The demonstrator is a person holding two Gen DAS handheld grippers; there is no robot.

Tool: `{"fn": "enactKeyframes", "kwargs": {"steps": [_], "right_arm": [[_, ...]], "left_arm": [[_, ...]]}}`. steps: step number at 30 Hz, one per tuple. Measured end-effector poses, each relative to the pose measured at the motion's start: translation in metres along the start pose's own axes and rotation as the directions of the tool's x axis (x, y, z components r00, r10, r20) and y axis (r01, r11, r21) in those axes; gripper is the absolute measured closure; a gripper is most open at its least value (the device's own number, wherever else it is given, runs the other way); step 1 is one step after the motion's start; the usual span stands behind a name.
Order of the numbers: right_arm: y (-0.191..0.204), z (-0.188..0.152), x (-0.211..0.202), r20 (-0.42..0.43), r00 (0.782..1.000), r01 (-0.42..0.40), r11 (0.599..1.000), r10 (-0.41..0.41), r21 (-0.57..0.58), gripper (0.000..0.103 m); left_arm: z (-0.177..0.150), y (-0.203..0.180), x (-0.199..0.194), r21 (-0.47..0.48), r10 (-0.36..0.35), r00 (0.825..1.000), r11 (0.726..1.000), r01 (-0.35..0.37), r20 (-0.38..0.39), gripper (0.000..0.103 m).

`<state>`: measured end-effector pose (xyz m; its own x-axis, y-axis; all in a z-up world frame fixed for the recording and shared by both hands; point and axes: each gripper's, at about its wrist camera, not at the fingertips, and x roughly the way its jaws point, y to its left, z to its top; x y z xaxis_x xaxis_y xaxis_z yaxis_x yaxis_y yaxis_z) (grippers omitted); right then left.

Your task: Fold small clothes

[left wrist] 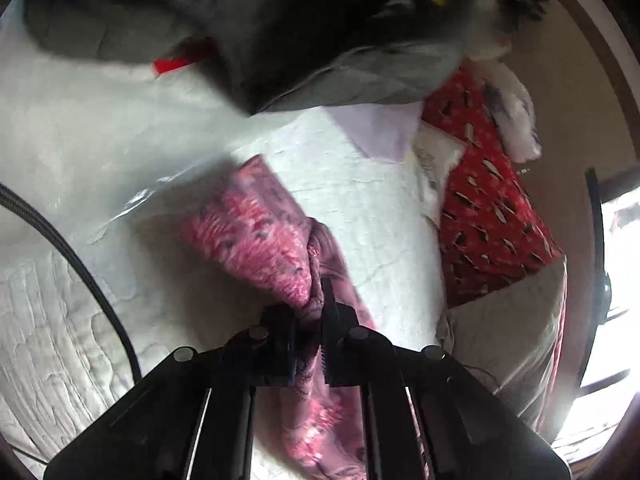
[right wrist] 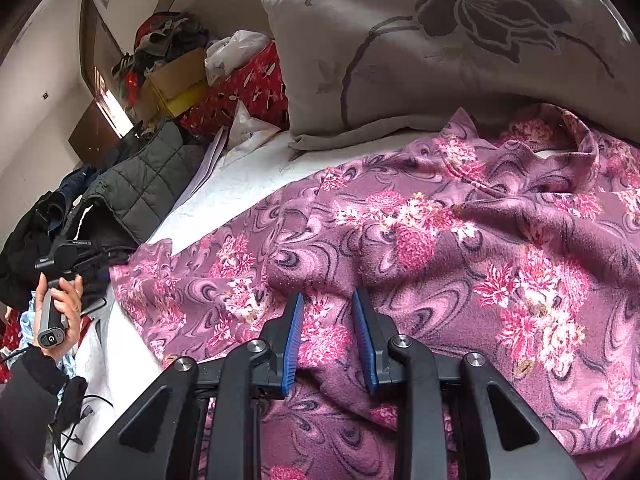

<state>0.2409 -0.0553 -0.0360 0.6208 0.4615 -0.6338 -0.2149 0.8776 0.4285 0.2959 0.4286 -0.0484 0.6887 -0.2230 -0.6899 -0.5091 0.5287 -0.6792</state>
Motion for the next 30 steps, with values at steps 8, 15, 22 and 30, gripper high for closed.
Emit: {"fn": "enactKeyframes", "kwargs": {"steps": [8,15,22,30], "right_arm": [[-0.003,0.013,-0.027,-0.016,0.998,0.062,0.997,-0.061,0.036,0.068],[-0.060,0.013,-0.077,0.012,0.967,0.253,0.964,-0.254,0.078,0.060],[-0.127,-0.005,-0.096,-0.059,0.963,0.271,0.943,-0.264,0.192,0.058],[-0.098,-0.024,-0.083,0.011,0.960,0.279,0.954,-0.280,-0.107,0.029]], "left_arm": [[-0.026,-0.066,-0.038,0.141,-0.117,0.993,0.984,0.113,0.020,0.097],[-0.073,-0.128,-0.052,0.248,-0.181,0.983,0.952,0.182,-0.026,0.097],[-0.140,-0.183,-0.040,0.322,-0.202,0.971,0.917,0.234,-0.131,0.097],[-0.247,-0.239,0.008,0.388,-0.173,0.939,0.877,0.284,-0.297,0.097]]}}
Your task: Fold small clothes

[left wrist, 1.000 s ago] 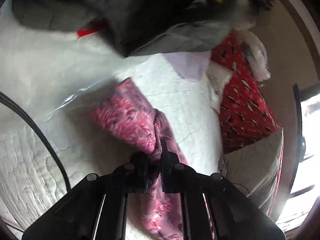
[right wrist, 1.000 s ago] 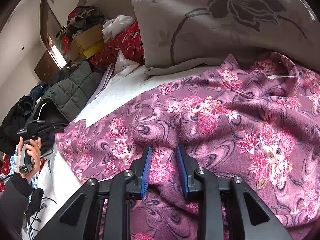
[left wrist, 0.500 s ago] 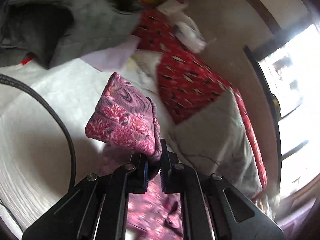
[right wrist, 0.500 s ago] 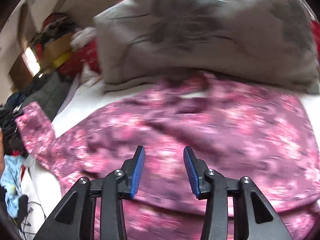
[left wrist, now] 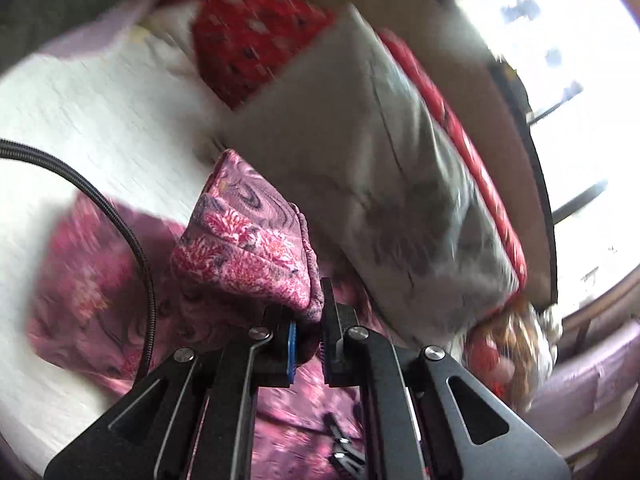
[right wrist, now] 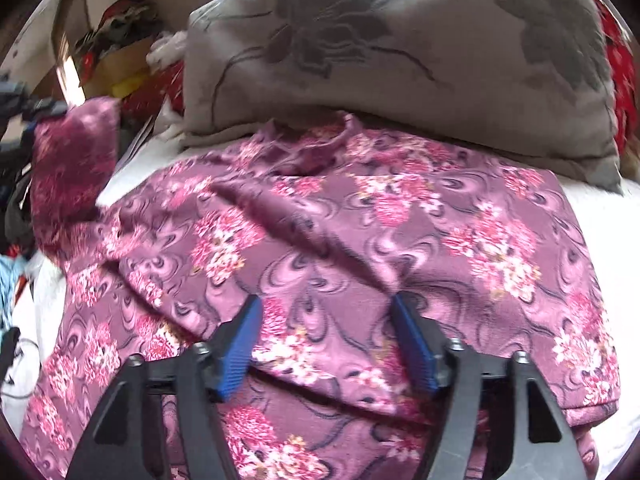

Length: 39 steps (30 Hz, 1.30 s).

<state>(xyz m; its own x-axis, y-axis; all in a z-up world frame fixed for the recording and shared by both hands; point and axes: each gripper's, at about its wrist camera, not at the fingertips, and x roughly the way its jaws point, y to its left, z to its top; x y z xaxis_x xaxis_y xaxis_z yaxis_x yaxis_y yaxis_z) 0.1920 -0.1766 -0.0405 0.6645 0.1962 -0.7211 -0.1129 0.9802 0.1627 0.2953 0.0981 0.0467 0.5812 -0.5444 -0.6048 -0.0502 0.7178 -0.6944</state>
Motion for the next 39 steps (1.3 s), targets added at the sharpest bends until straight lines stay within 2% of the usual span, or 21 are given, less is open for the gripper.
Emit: {"fn": "enactKeyframes", "kwargs": {"steps": [4,7,13,16,18,20,21,24,26,27,29,32,35,36,38,39], "right_arm": [[0.001,-0.001,0.000,0.005,1.000,-0.009,1.000,0.009,-0.007,0.026],[-0.007,-0.004,-0.003,0.016,0.999,-0.038,0.999,0.038,0.015,0.026],[-0.010,-0.006,-0.004,0.021,0.998,-0.057,0.998,0.056,0.027,0.025],[-0.007,-0.005,-0.003,0.018,0.999,-0.048,0.999,0.048,0.017,0.024],[-0.005,-0.004,-0.002,0.014,0.999,-0.043,0.999,0.043,0.011,0.023],[-0.004,-0.002,-0.001,0.007,0.999,-0.037,0.999,0.037,0.004,0.022],[-0.003,-0.001,-0.001,0.002,1.000,-0.030,1.000,0.030,0.000,0.022],[0.004,0.009,-0.005,-0.011,1.000,0.001,1.000,-0.001,0.010,0.024],[0.008,0.018,-0.013,0.028,0.998,-0.063,0.995,0.061,0.075,0.024],[0.013,0.023,-0.016,0.049,0.995,-0.093,0.991,0.089,0.092,0.023],[0.033,0.033,-0.016,0.052,0.992,-0.118,0.991,0.115,0.061,0.023],[0.071,0.042,-0.002,0.019,0.999,-0.047,0.996,0.049,-0.078,0.024],[0.090,0.050,0.018,-0.005,1.000,0.001,0.992,-0.002,-0.130,0.026],[0.092,0.053,0.025,-0.011,1.000,0.006,0.992,-0.007,-0.123,0.028],[0.091,0.060,0.034,-0.015,1.000,-0.004,0.996,0.003,-0.093,0.053],[0.089,0.063,0.036,-0.024,0.999,-0.025,0.997,0.024,-0.073,0.087]], "left_arm": [[-0.034,-0.022,0.051,0.023,0.012,0.995,1.000,-0.009,-0.098,0.097],[-0.063,-0.027,0.092,0.034,0.049,0.982,0.998,-0.044,-0.185,0.097],[-0.083,-0.014,0.124,0.030,0.115,0.958,0.993,-0.111,-0.263,0.091],[-0.085,-0.007,0.105,0.015,0.063,0.955,0.998,-0.062,-0.288,0.087],[-0.089,0.002,0.077,0.008,0.019,0.964,1.000,-0.018,-0.266,0.073],[-0.094,0.015,0.045,0.023,0.021,0.976,1.000,-0.017,-0.219,0.060],[-0.095,0.022,0.031,0.030,0.029,0.981,0.999,-0.024,-0.193,0.059],[-0.098,0.055,0.000,0.015,0.098,0.987,0.995,-0.097,-0.129,0.059],[-0.098,0.081,-0.005,-0.057,0.104,0.987,0.992,-0.112,-0.126,0.059],[-0.097,0.089,0.001,-0.085,0.103,0.985,0.990,-0.115,-0.137,0.061],[-0.097,0.107,0.005,-0.167,0.052,0.988,0.983,-0.077,-0.148,0.064],[-0.095,0.114,0.002,-0.191,0.024,0.990,0.980,-0.050,-0.139,0.064],[-0.093,0.123,-0.003,-0.200,0.010,0.991,0.979,-0.037,-0.136,0.064],[-0.093,0.124,-0.003,-0.203,0.006,0.991,0.979,-0.033,-0.134,0.064],[-0.094,0.128,-0.006,-0.208,-0.002,0.992,0.978,-0.025,-0.129,0.064],[-0.095,0.128,-0.007,-0.205,-0.003,0.992,0.978,-0.023,-0.126,0.064]]}}
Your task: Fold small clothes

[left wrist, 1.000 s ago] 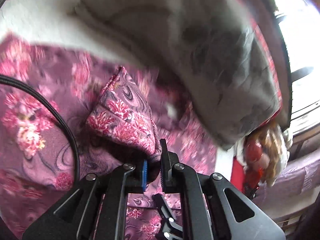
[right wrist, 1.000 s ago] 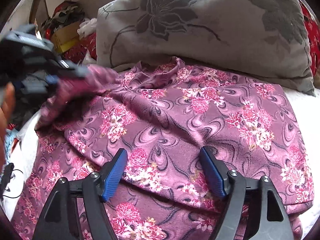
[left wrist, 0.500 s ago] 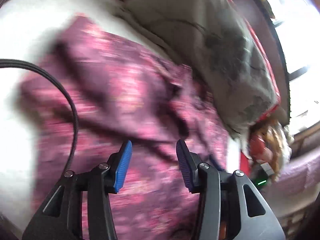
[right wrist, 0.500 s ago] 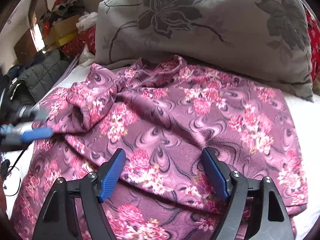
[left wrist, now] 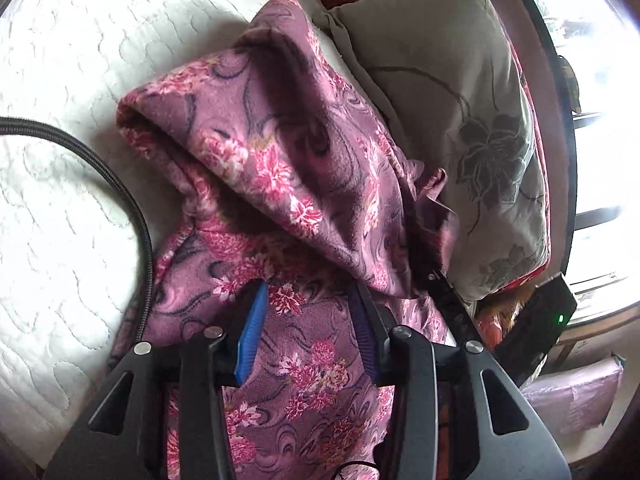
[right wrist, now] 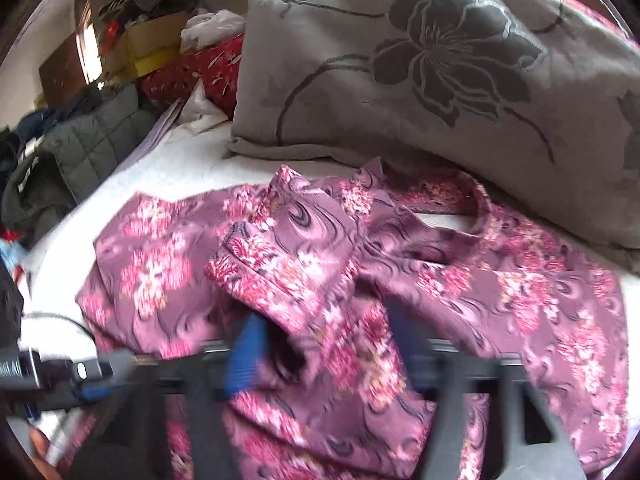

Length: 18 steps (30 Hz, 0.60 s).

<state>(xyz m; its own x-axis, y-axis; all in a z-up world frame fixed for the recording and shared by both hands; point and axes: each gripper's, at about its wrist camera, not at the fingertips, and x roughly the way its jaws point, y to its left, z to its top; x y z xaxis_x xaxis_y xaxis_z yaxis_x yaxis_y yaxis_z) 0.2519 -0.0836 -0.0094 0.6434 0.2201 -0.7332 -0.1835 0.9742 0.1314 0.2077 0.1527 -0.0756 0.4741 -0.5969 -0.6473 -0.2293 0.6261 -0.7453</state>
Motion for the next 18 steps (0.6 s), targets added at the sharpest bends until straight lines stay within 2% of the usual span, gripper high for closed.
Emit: {"fn": "enactKeyframes", "kwargs": {"steps": [1,4,7,13,18], "right_arm": [[-0.005,0.003,0.000,-0.009,1.000,-0.025,0.999,0.026,0.035,0.094],[-0.032,0.000,-0.020,0.061,0.993,-0.107,0.984,0.099,0.146,0.094],[-0.070,-0.007,-0.043,0.093,0.990,-0.125,0.963,0.106,0.238,0.094],[-0.144,-0.031,-0.069,0.079,0.996,-0.076,0.921,0.049,0.381,0.094],[-0.188,-0.061,-0.081,0.078,0.996,-0.071,0.861,0.037,0.504,0.093]], "left_arm": [[-0.002,-0.003,0.002,0.004,0.001,1.000,1.000,-0.001,0.002,0.064],[-0.005,0.001,-0.002,0.014,0.003,1.000,1.000,-0.003,0.009,0.064],[-0.008,0.002,-0.003,0.020,0.008,1.000,1.000,-0.008,0.019,0.063],[-0.014,-0.006,-0.002,0.033,0.022,0.999,0.999,-0.023,0.030,0.063],[-0.016,-0.013,-0.002,0.052,0.033,0.999,0.998,-0.034,0.029,0.063]]}}
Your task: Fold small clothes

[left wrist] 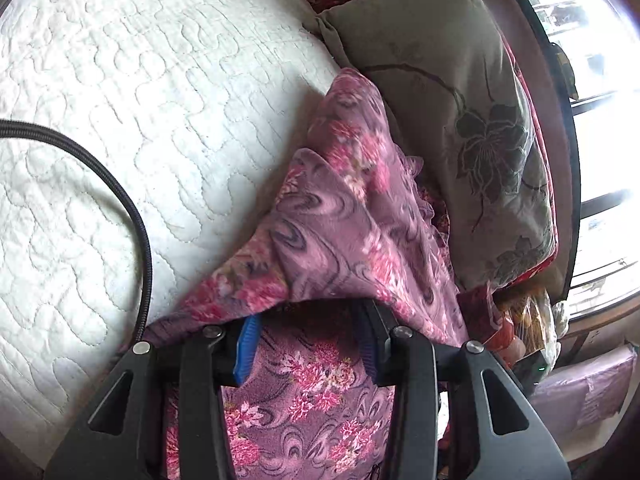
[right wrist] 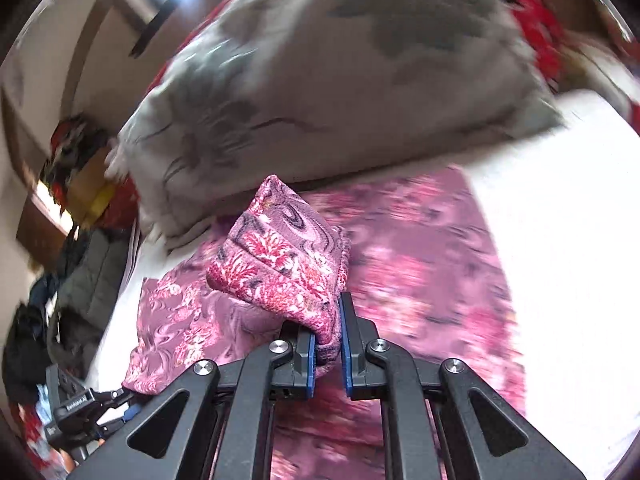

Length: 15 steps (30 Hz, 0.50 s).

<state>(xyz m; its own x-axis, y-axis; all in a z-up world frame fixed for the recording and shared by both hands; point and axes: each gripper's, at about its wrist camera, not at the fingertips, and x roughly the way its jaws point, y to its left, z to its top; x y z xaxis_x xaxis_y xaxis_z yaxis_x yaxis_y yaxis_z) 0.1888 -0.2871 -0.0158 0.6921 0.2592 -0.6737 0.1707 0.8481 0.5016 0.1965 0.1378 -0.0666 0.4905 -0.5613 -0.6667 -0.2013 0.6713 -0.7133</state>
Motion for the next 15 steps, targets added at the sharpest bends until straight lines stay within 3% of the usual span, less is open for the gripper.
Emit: {"fn": "enactKeyframes", "kwargs": {"steps": [4,6,7,9,11,12,15], "right_arm": [[-0.042,-0.012,0.003,-0.108,0.994,0.035,0.993,-0.023,0.115,0.092],[-0.044,-0.013,-0.016,-0.058,0.997,0.058,0.987,-0.050,0.148,0.084],[-0.043,-0.012,-0.029,-0.019,0.994,0.107,0.983,-0.106,0.146,0.084],[-0.035,-0.007,-0.055,0.080,0.989,0.116,0.985,-0.127,0.131,0.084],[-0.016,0.002,-0.070,0.156,0.981,0.102,0.993,-0.111,0.064,0.083],[0.005,0.009,-0.067,0.150,0.987,0.064,0.998,-0.061,-0.015,0.083],[0.076,0.024,-0.027,0.018,0.998,-0.054,0.970,0.060,-0.237,0.076]], "left_arm": [[-0.002,-0.002,-0.002,-0.009,0.000,1.000,1.000,0.000,-0.008,0.062],[-0.001,-0.002,-0.002,-0.034,-0.008,1.000,0.999,0.007,-0.016,0.062],[-0.001,-0.001,-0.002,-0.044,-0.011,1.000,0.999,0.010,-0.017,0.061],[-0.001,0.000,-0.002,-0.066,-0.023,1.000,0.998,0.022,-0.016,0.060],[0.000,-0.001,-0.001,-0.074,-0.025,1.000,0.997,0.025,-0.010,0.061],[-0.001,0.000,-0.001,-0.080,-0.026,1.000,0.996,0.026,-0.007,0.061],[-0.005,0.001,-0.005,-0.100,-0.068,0.998,0.993,0.066,-0.016,0.060]]}}
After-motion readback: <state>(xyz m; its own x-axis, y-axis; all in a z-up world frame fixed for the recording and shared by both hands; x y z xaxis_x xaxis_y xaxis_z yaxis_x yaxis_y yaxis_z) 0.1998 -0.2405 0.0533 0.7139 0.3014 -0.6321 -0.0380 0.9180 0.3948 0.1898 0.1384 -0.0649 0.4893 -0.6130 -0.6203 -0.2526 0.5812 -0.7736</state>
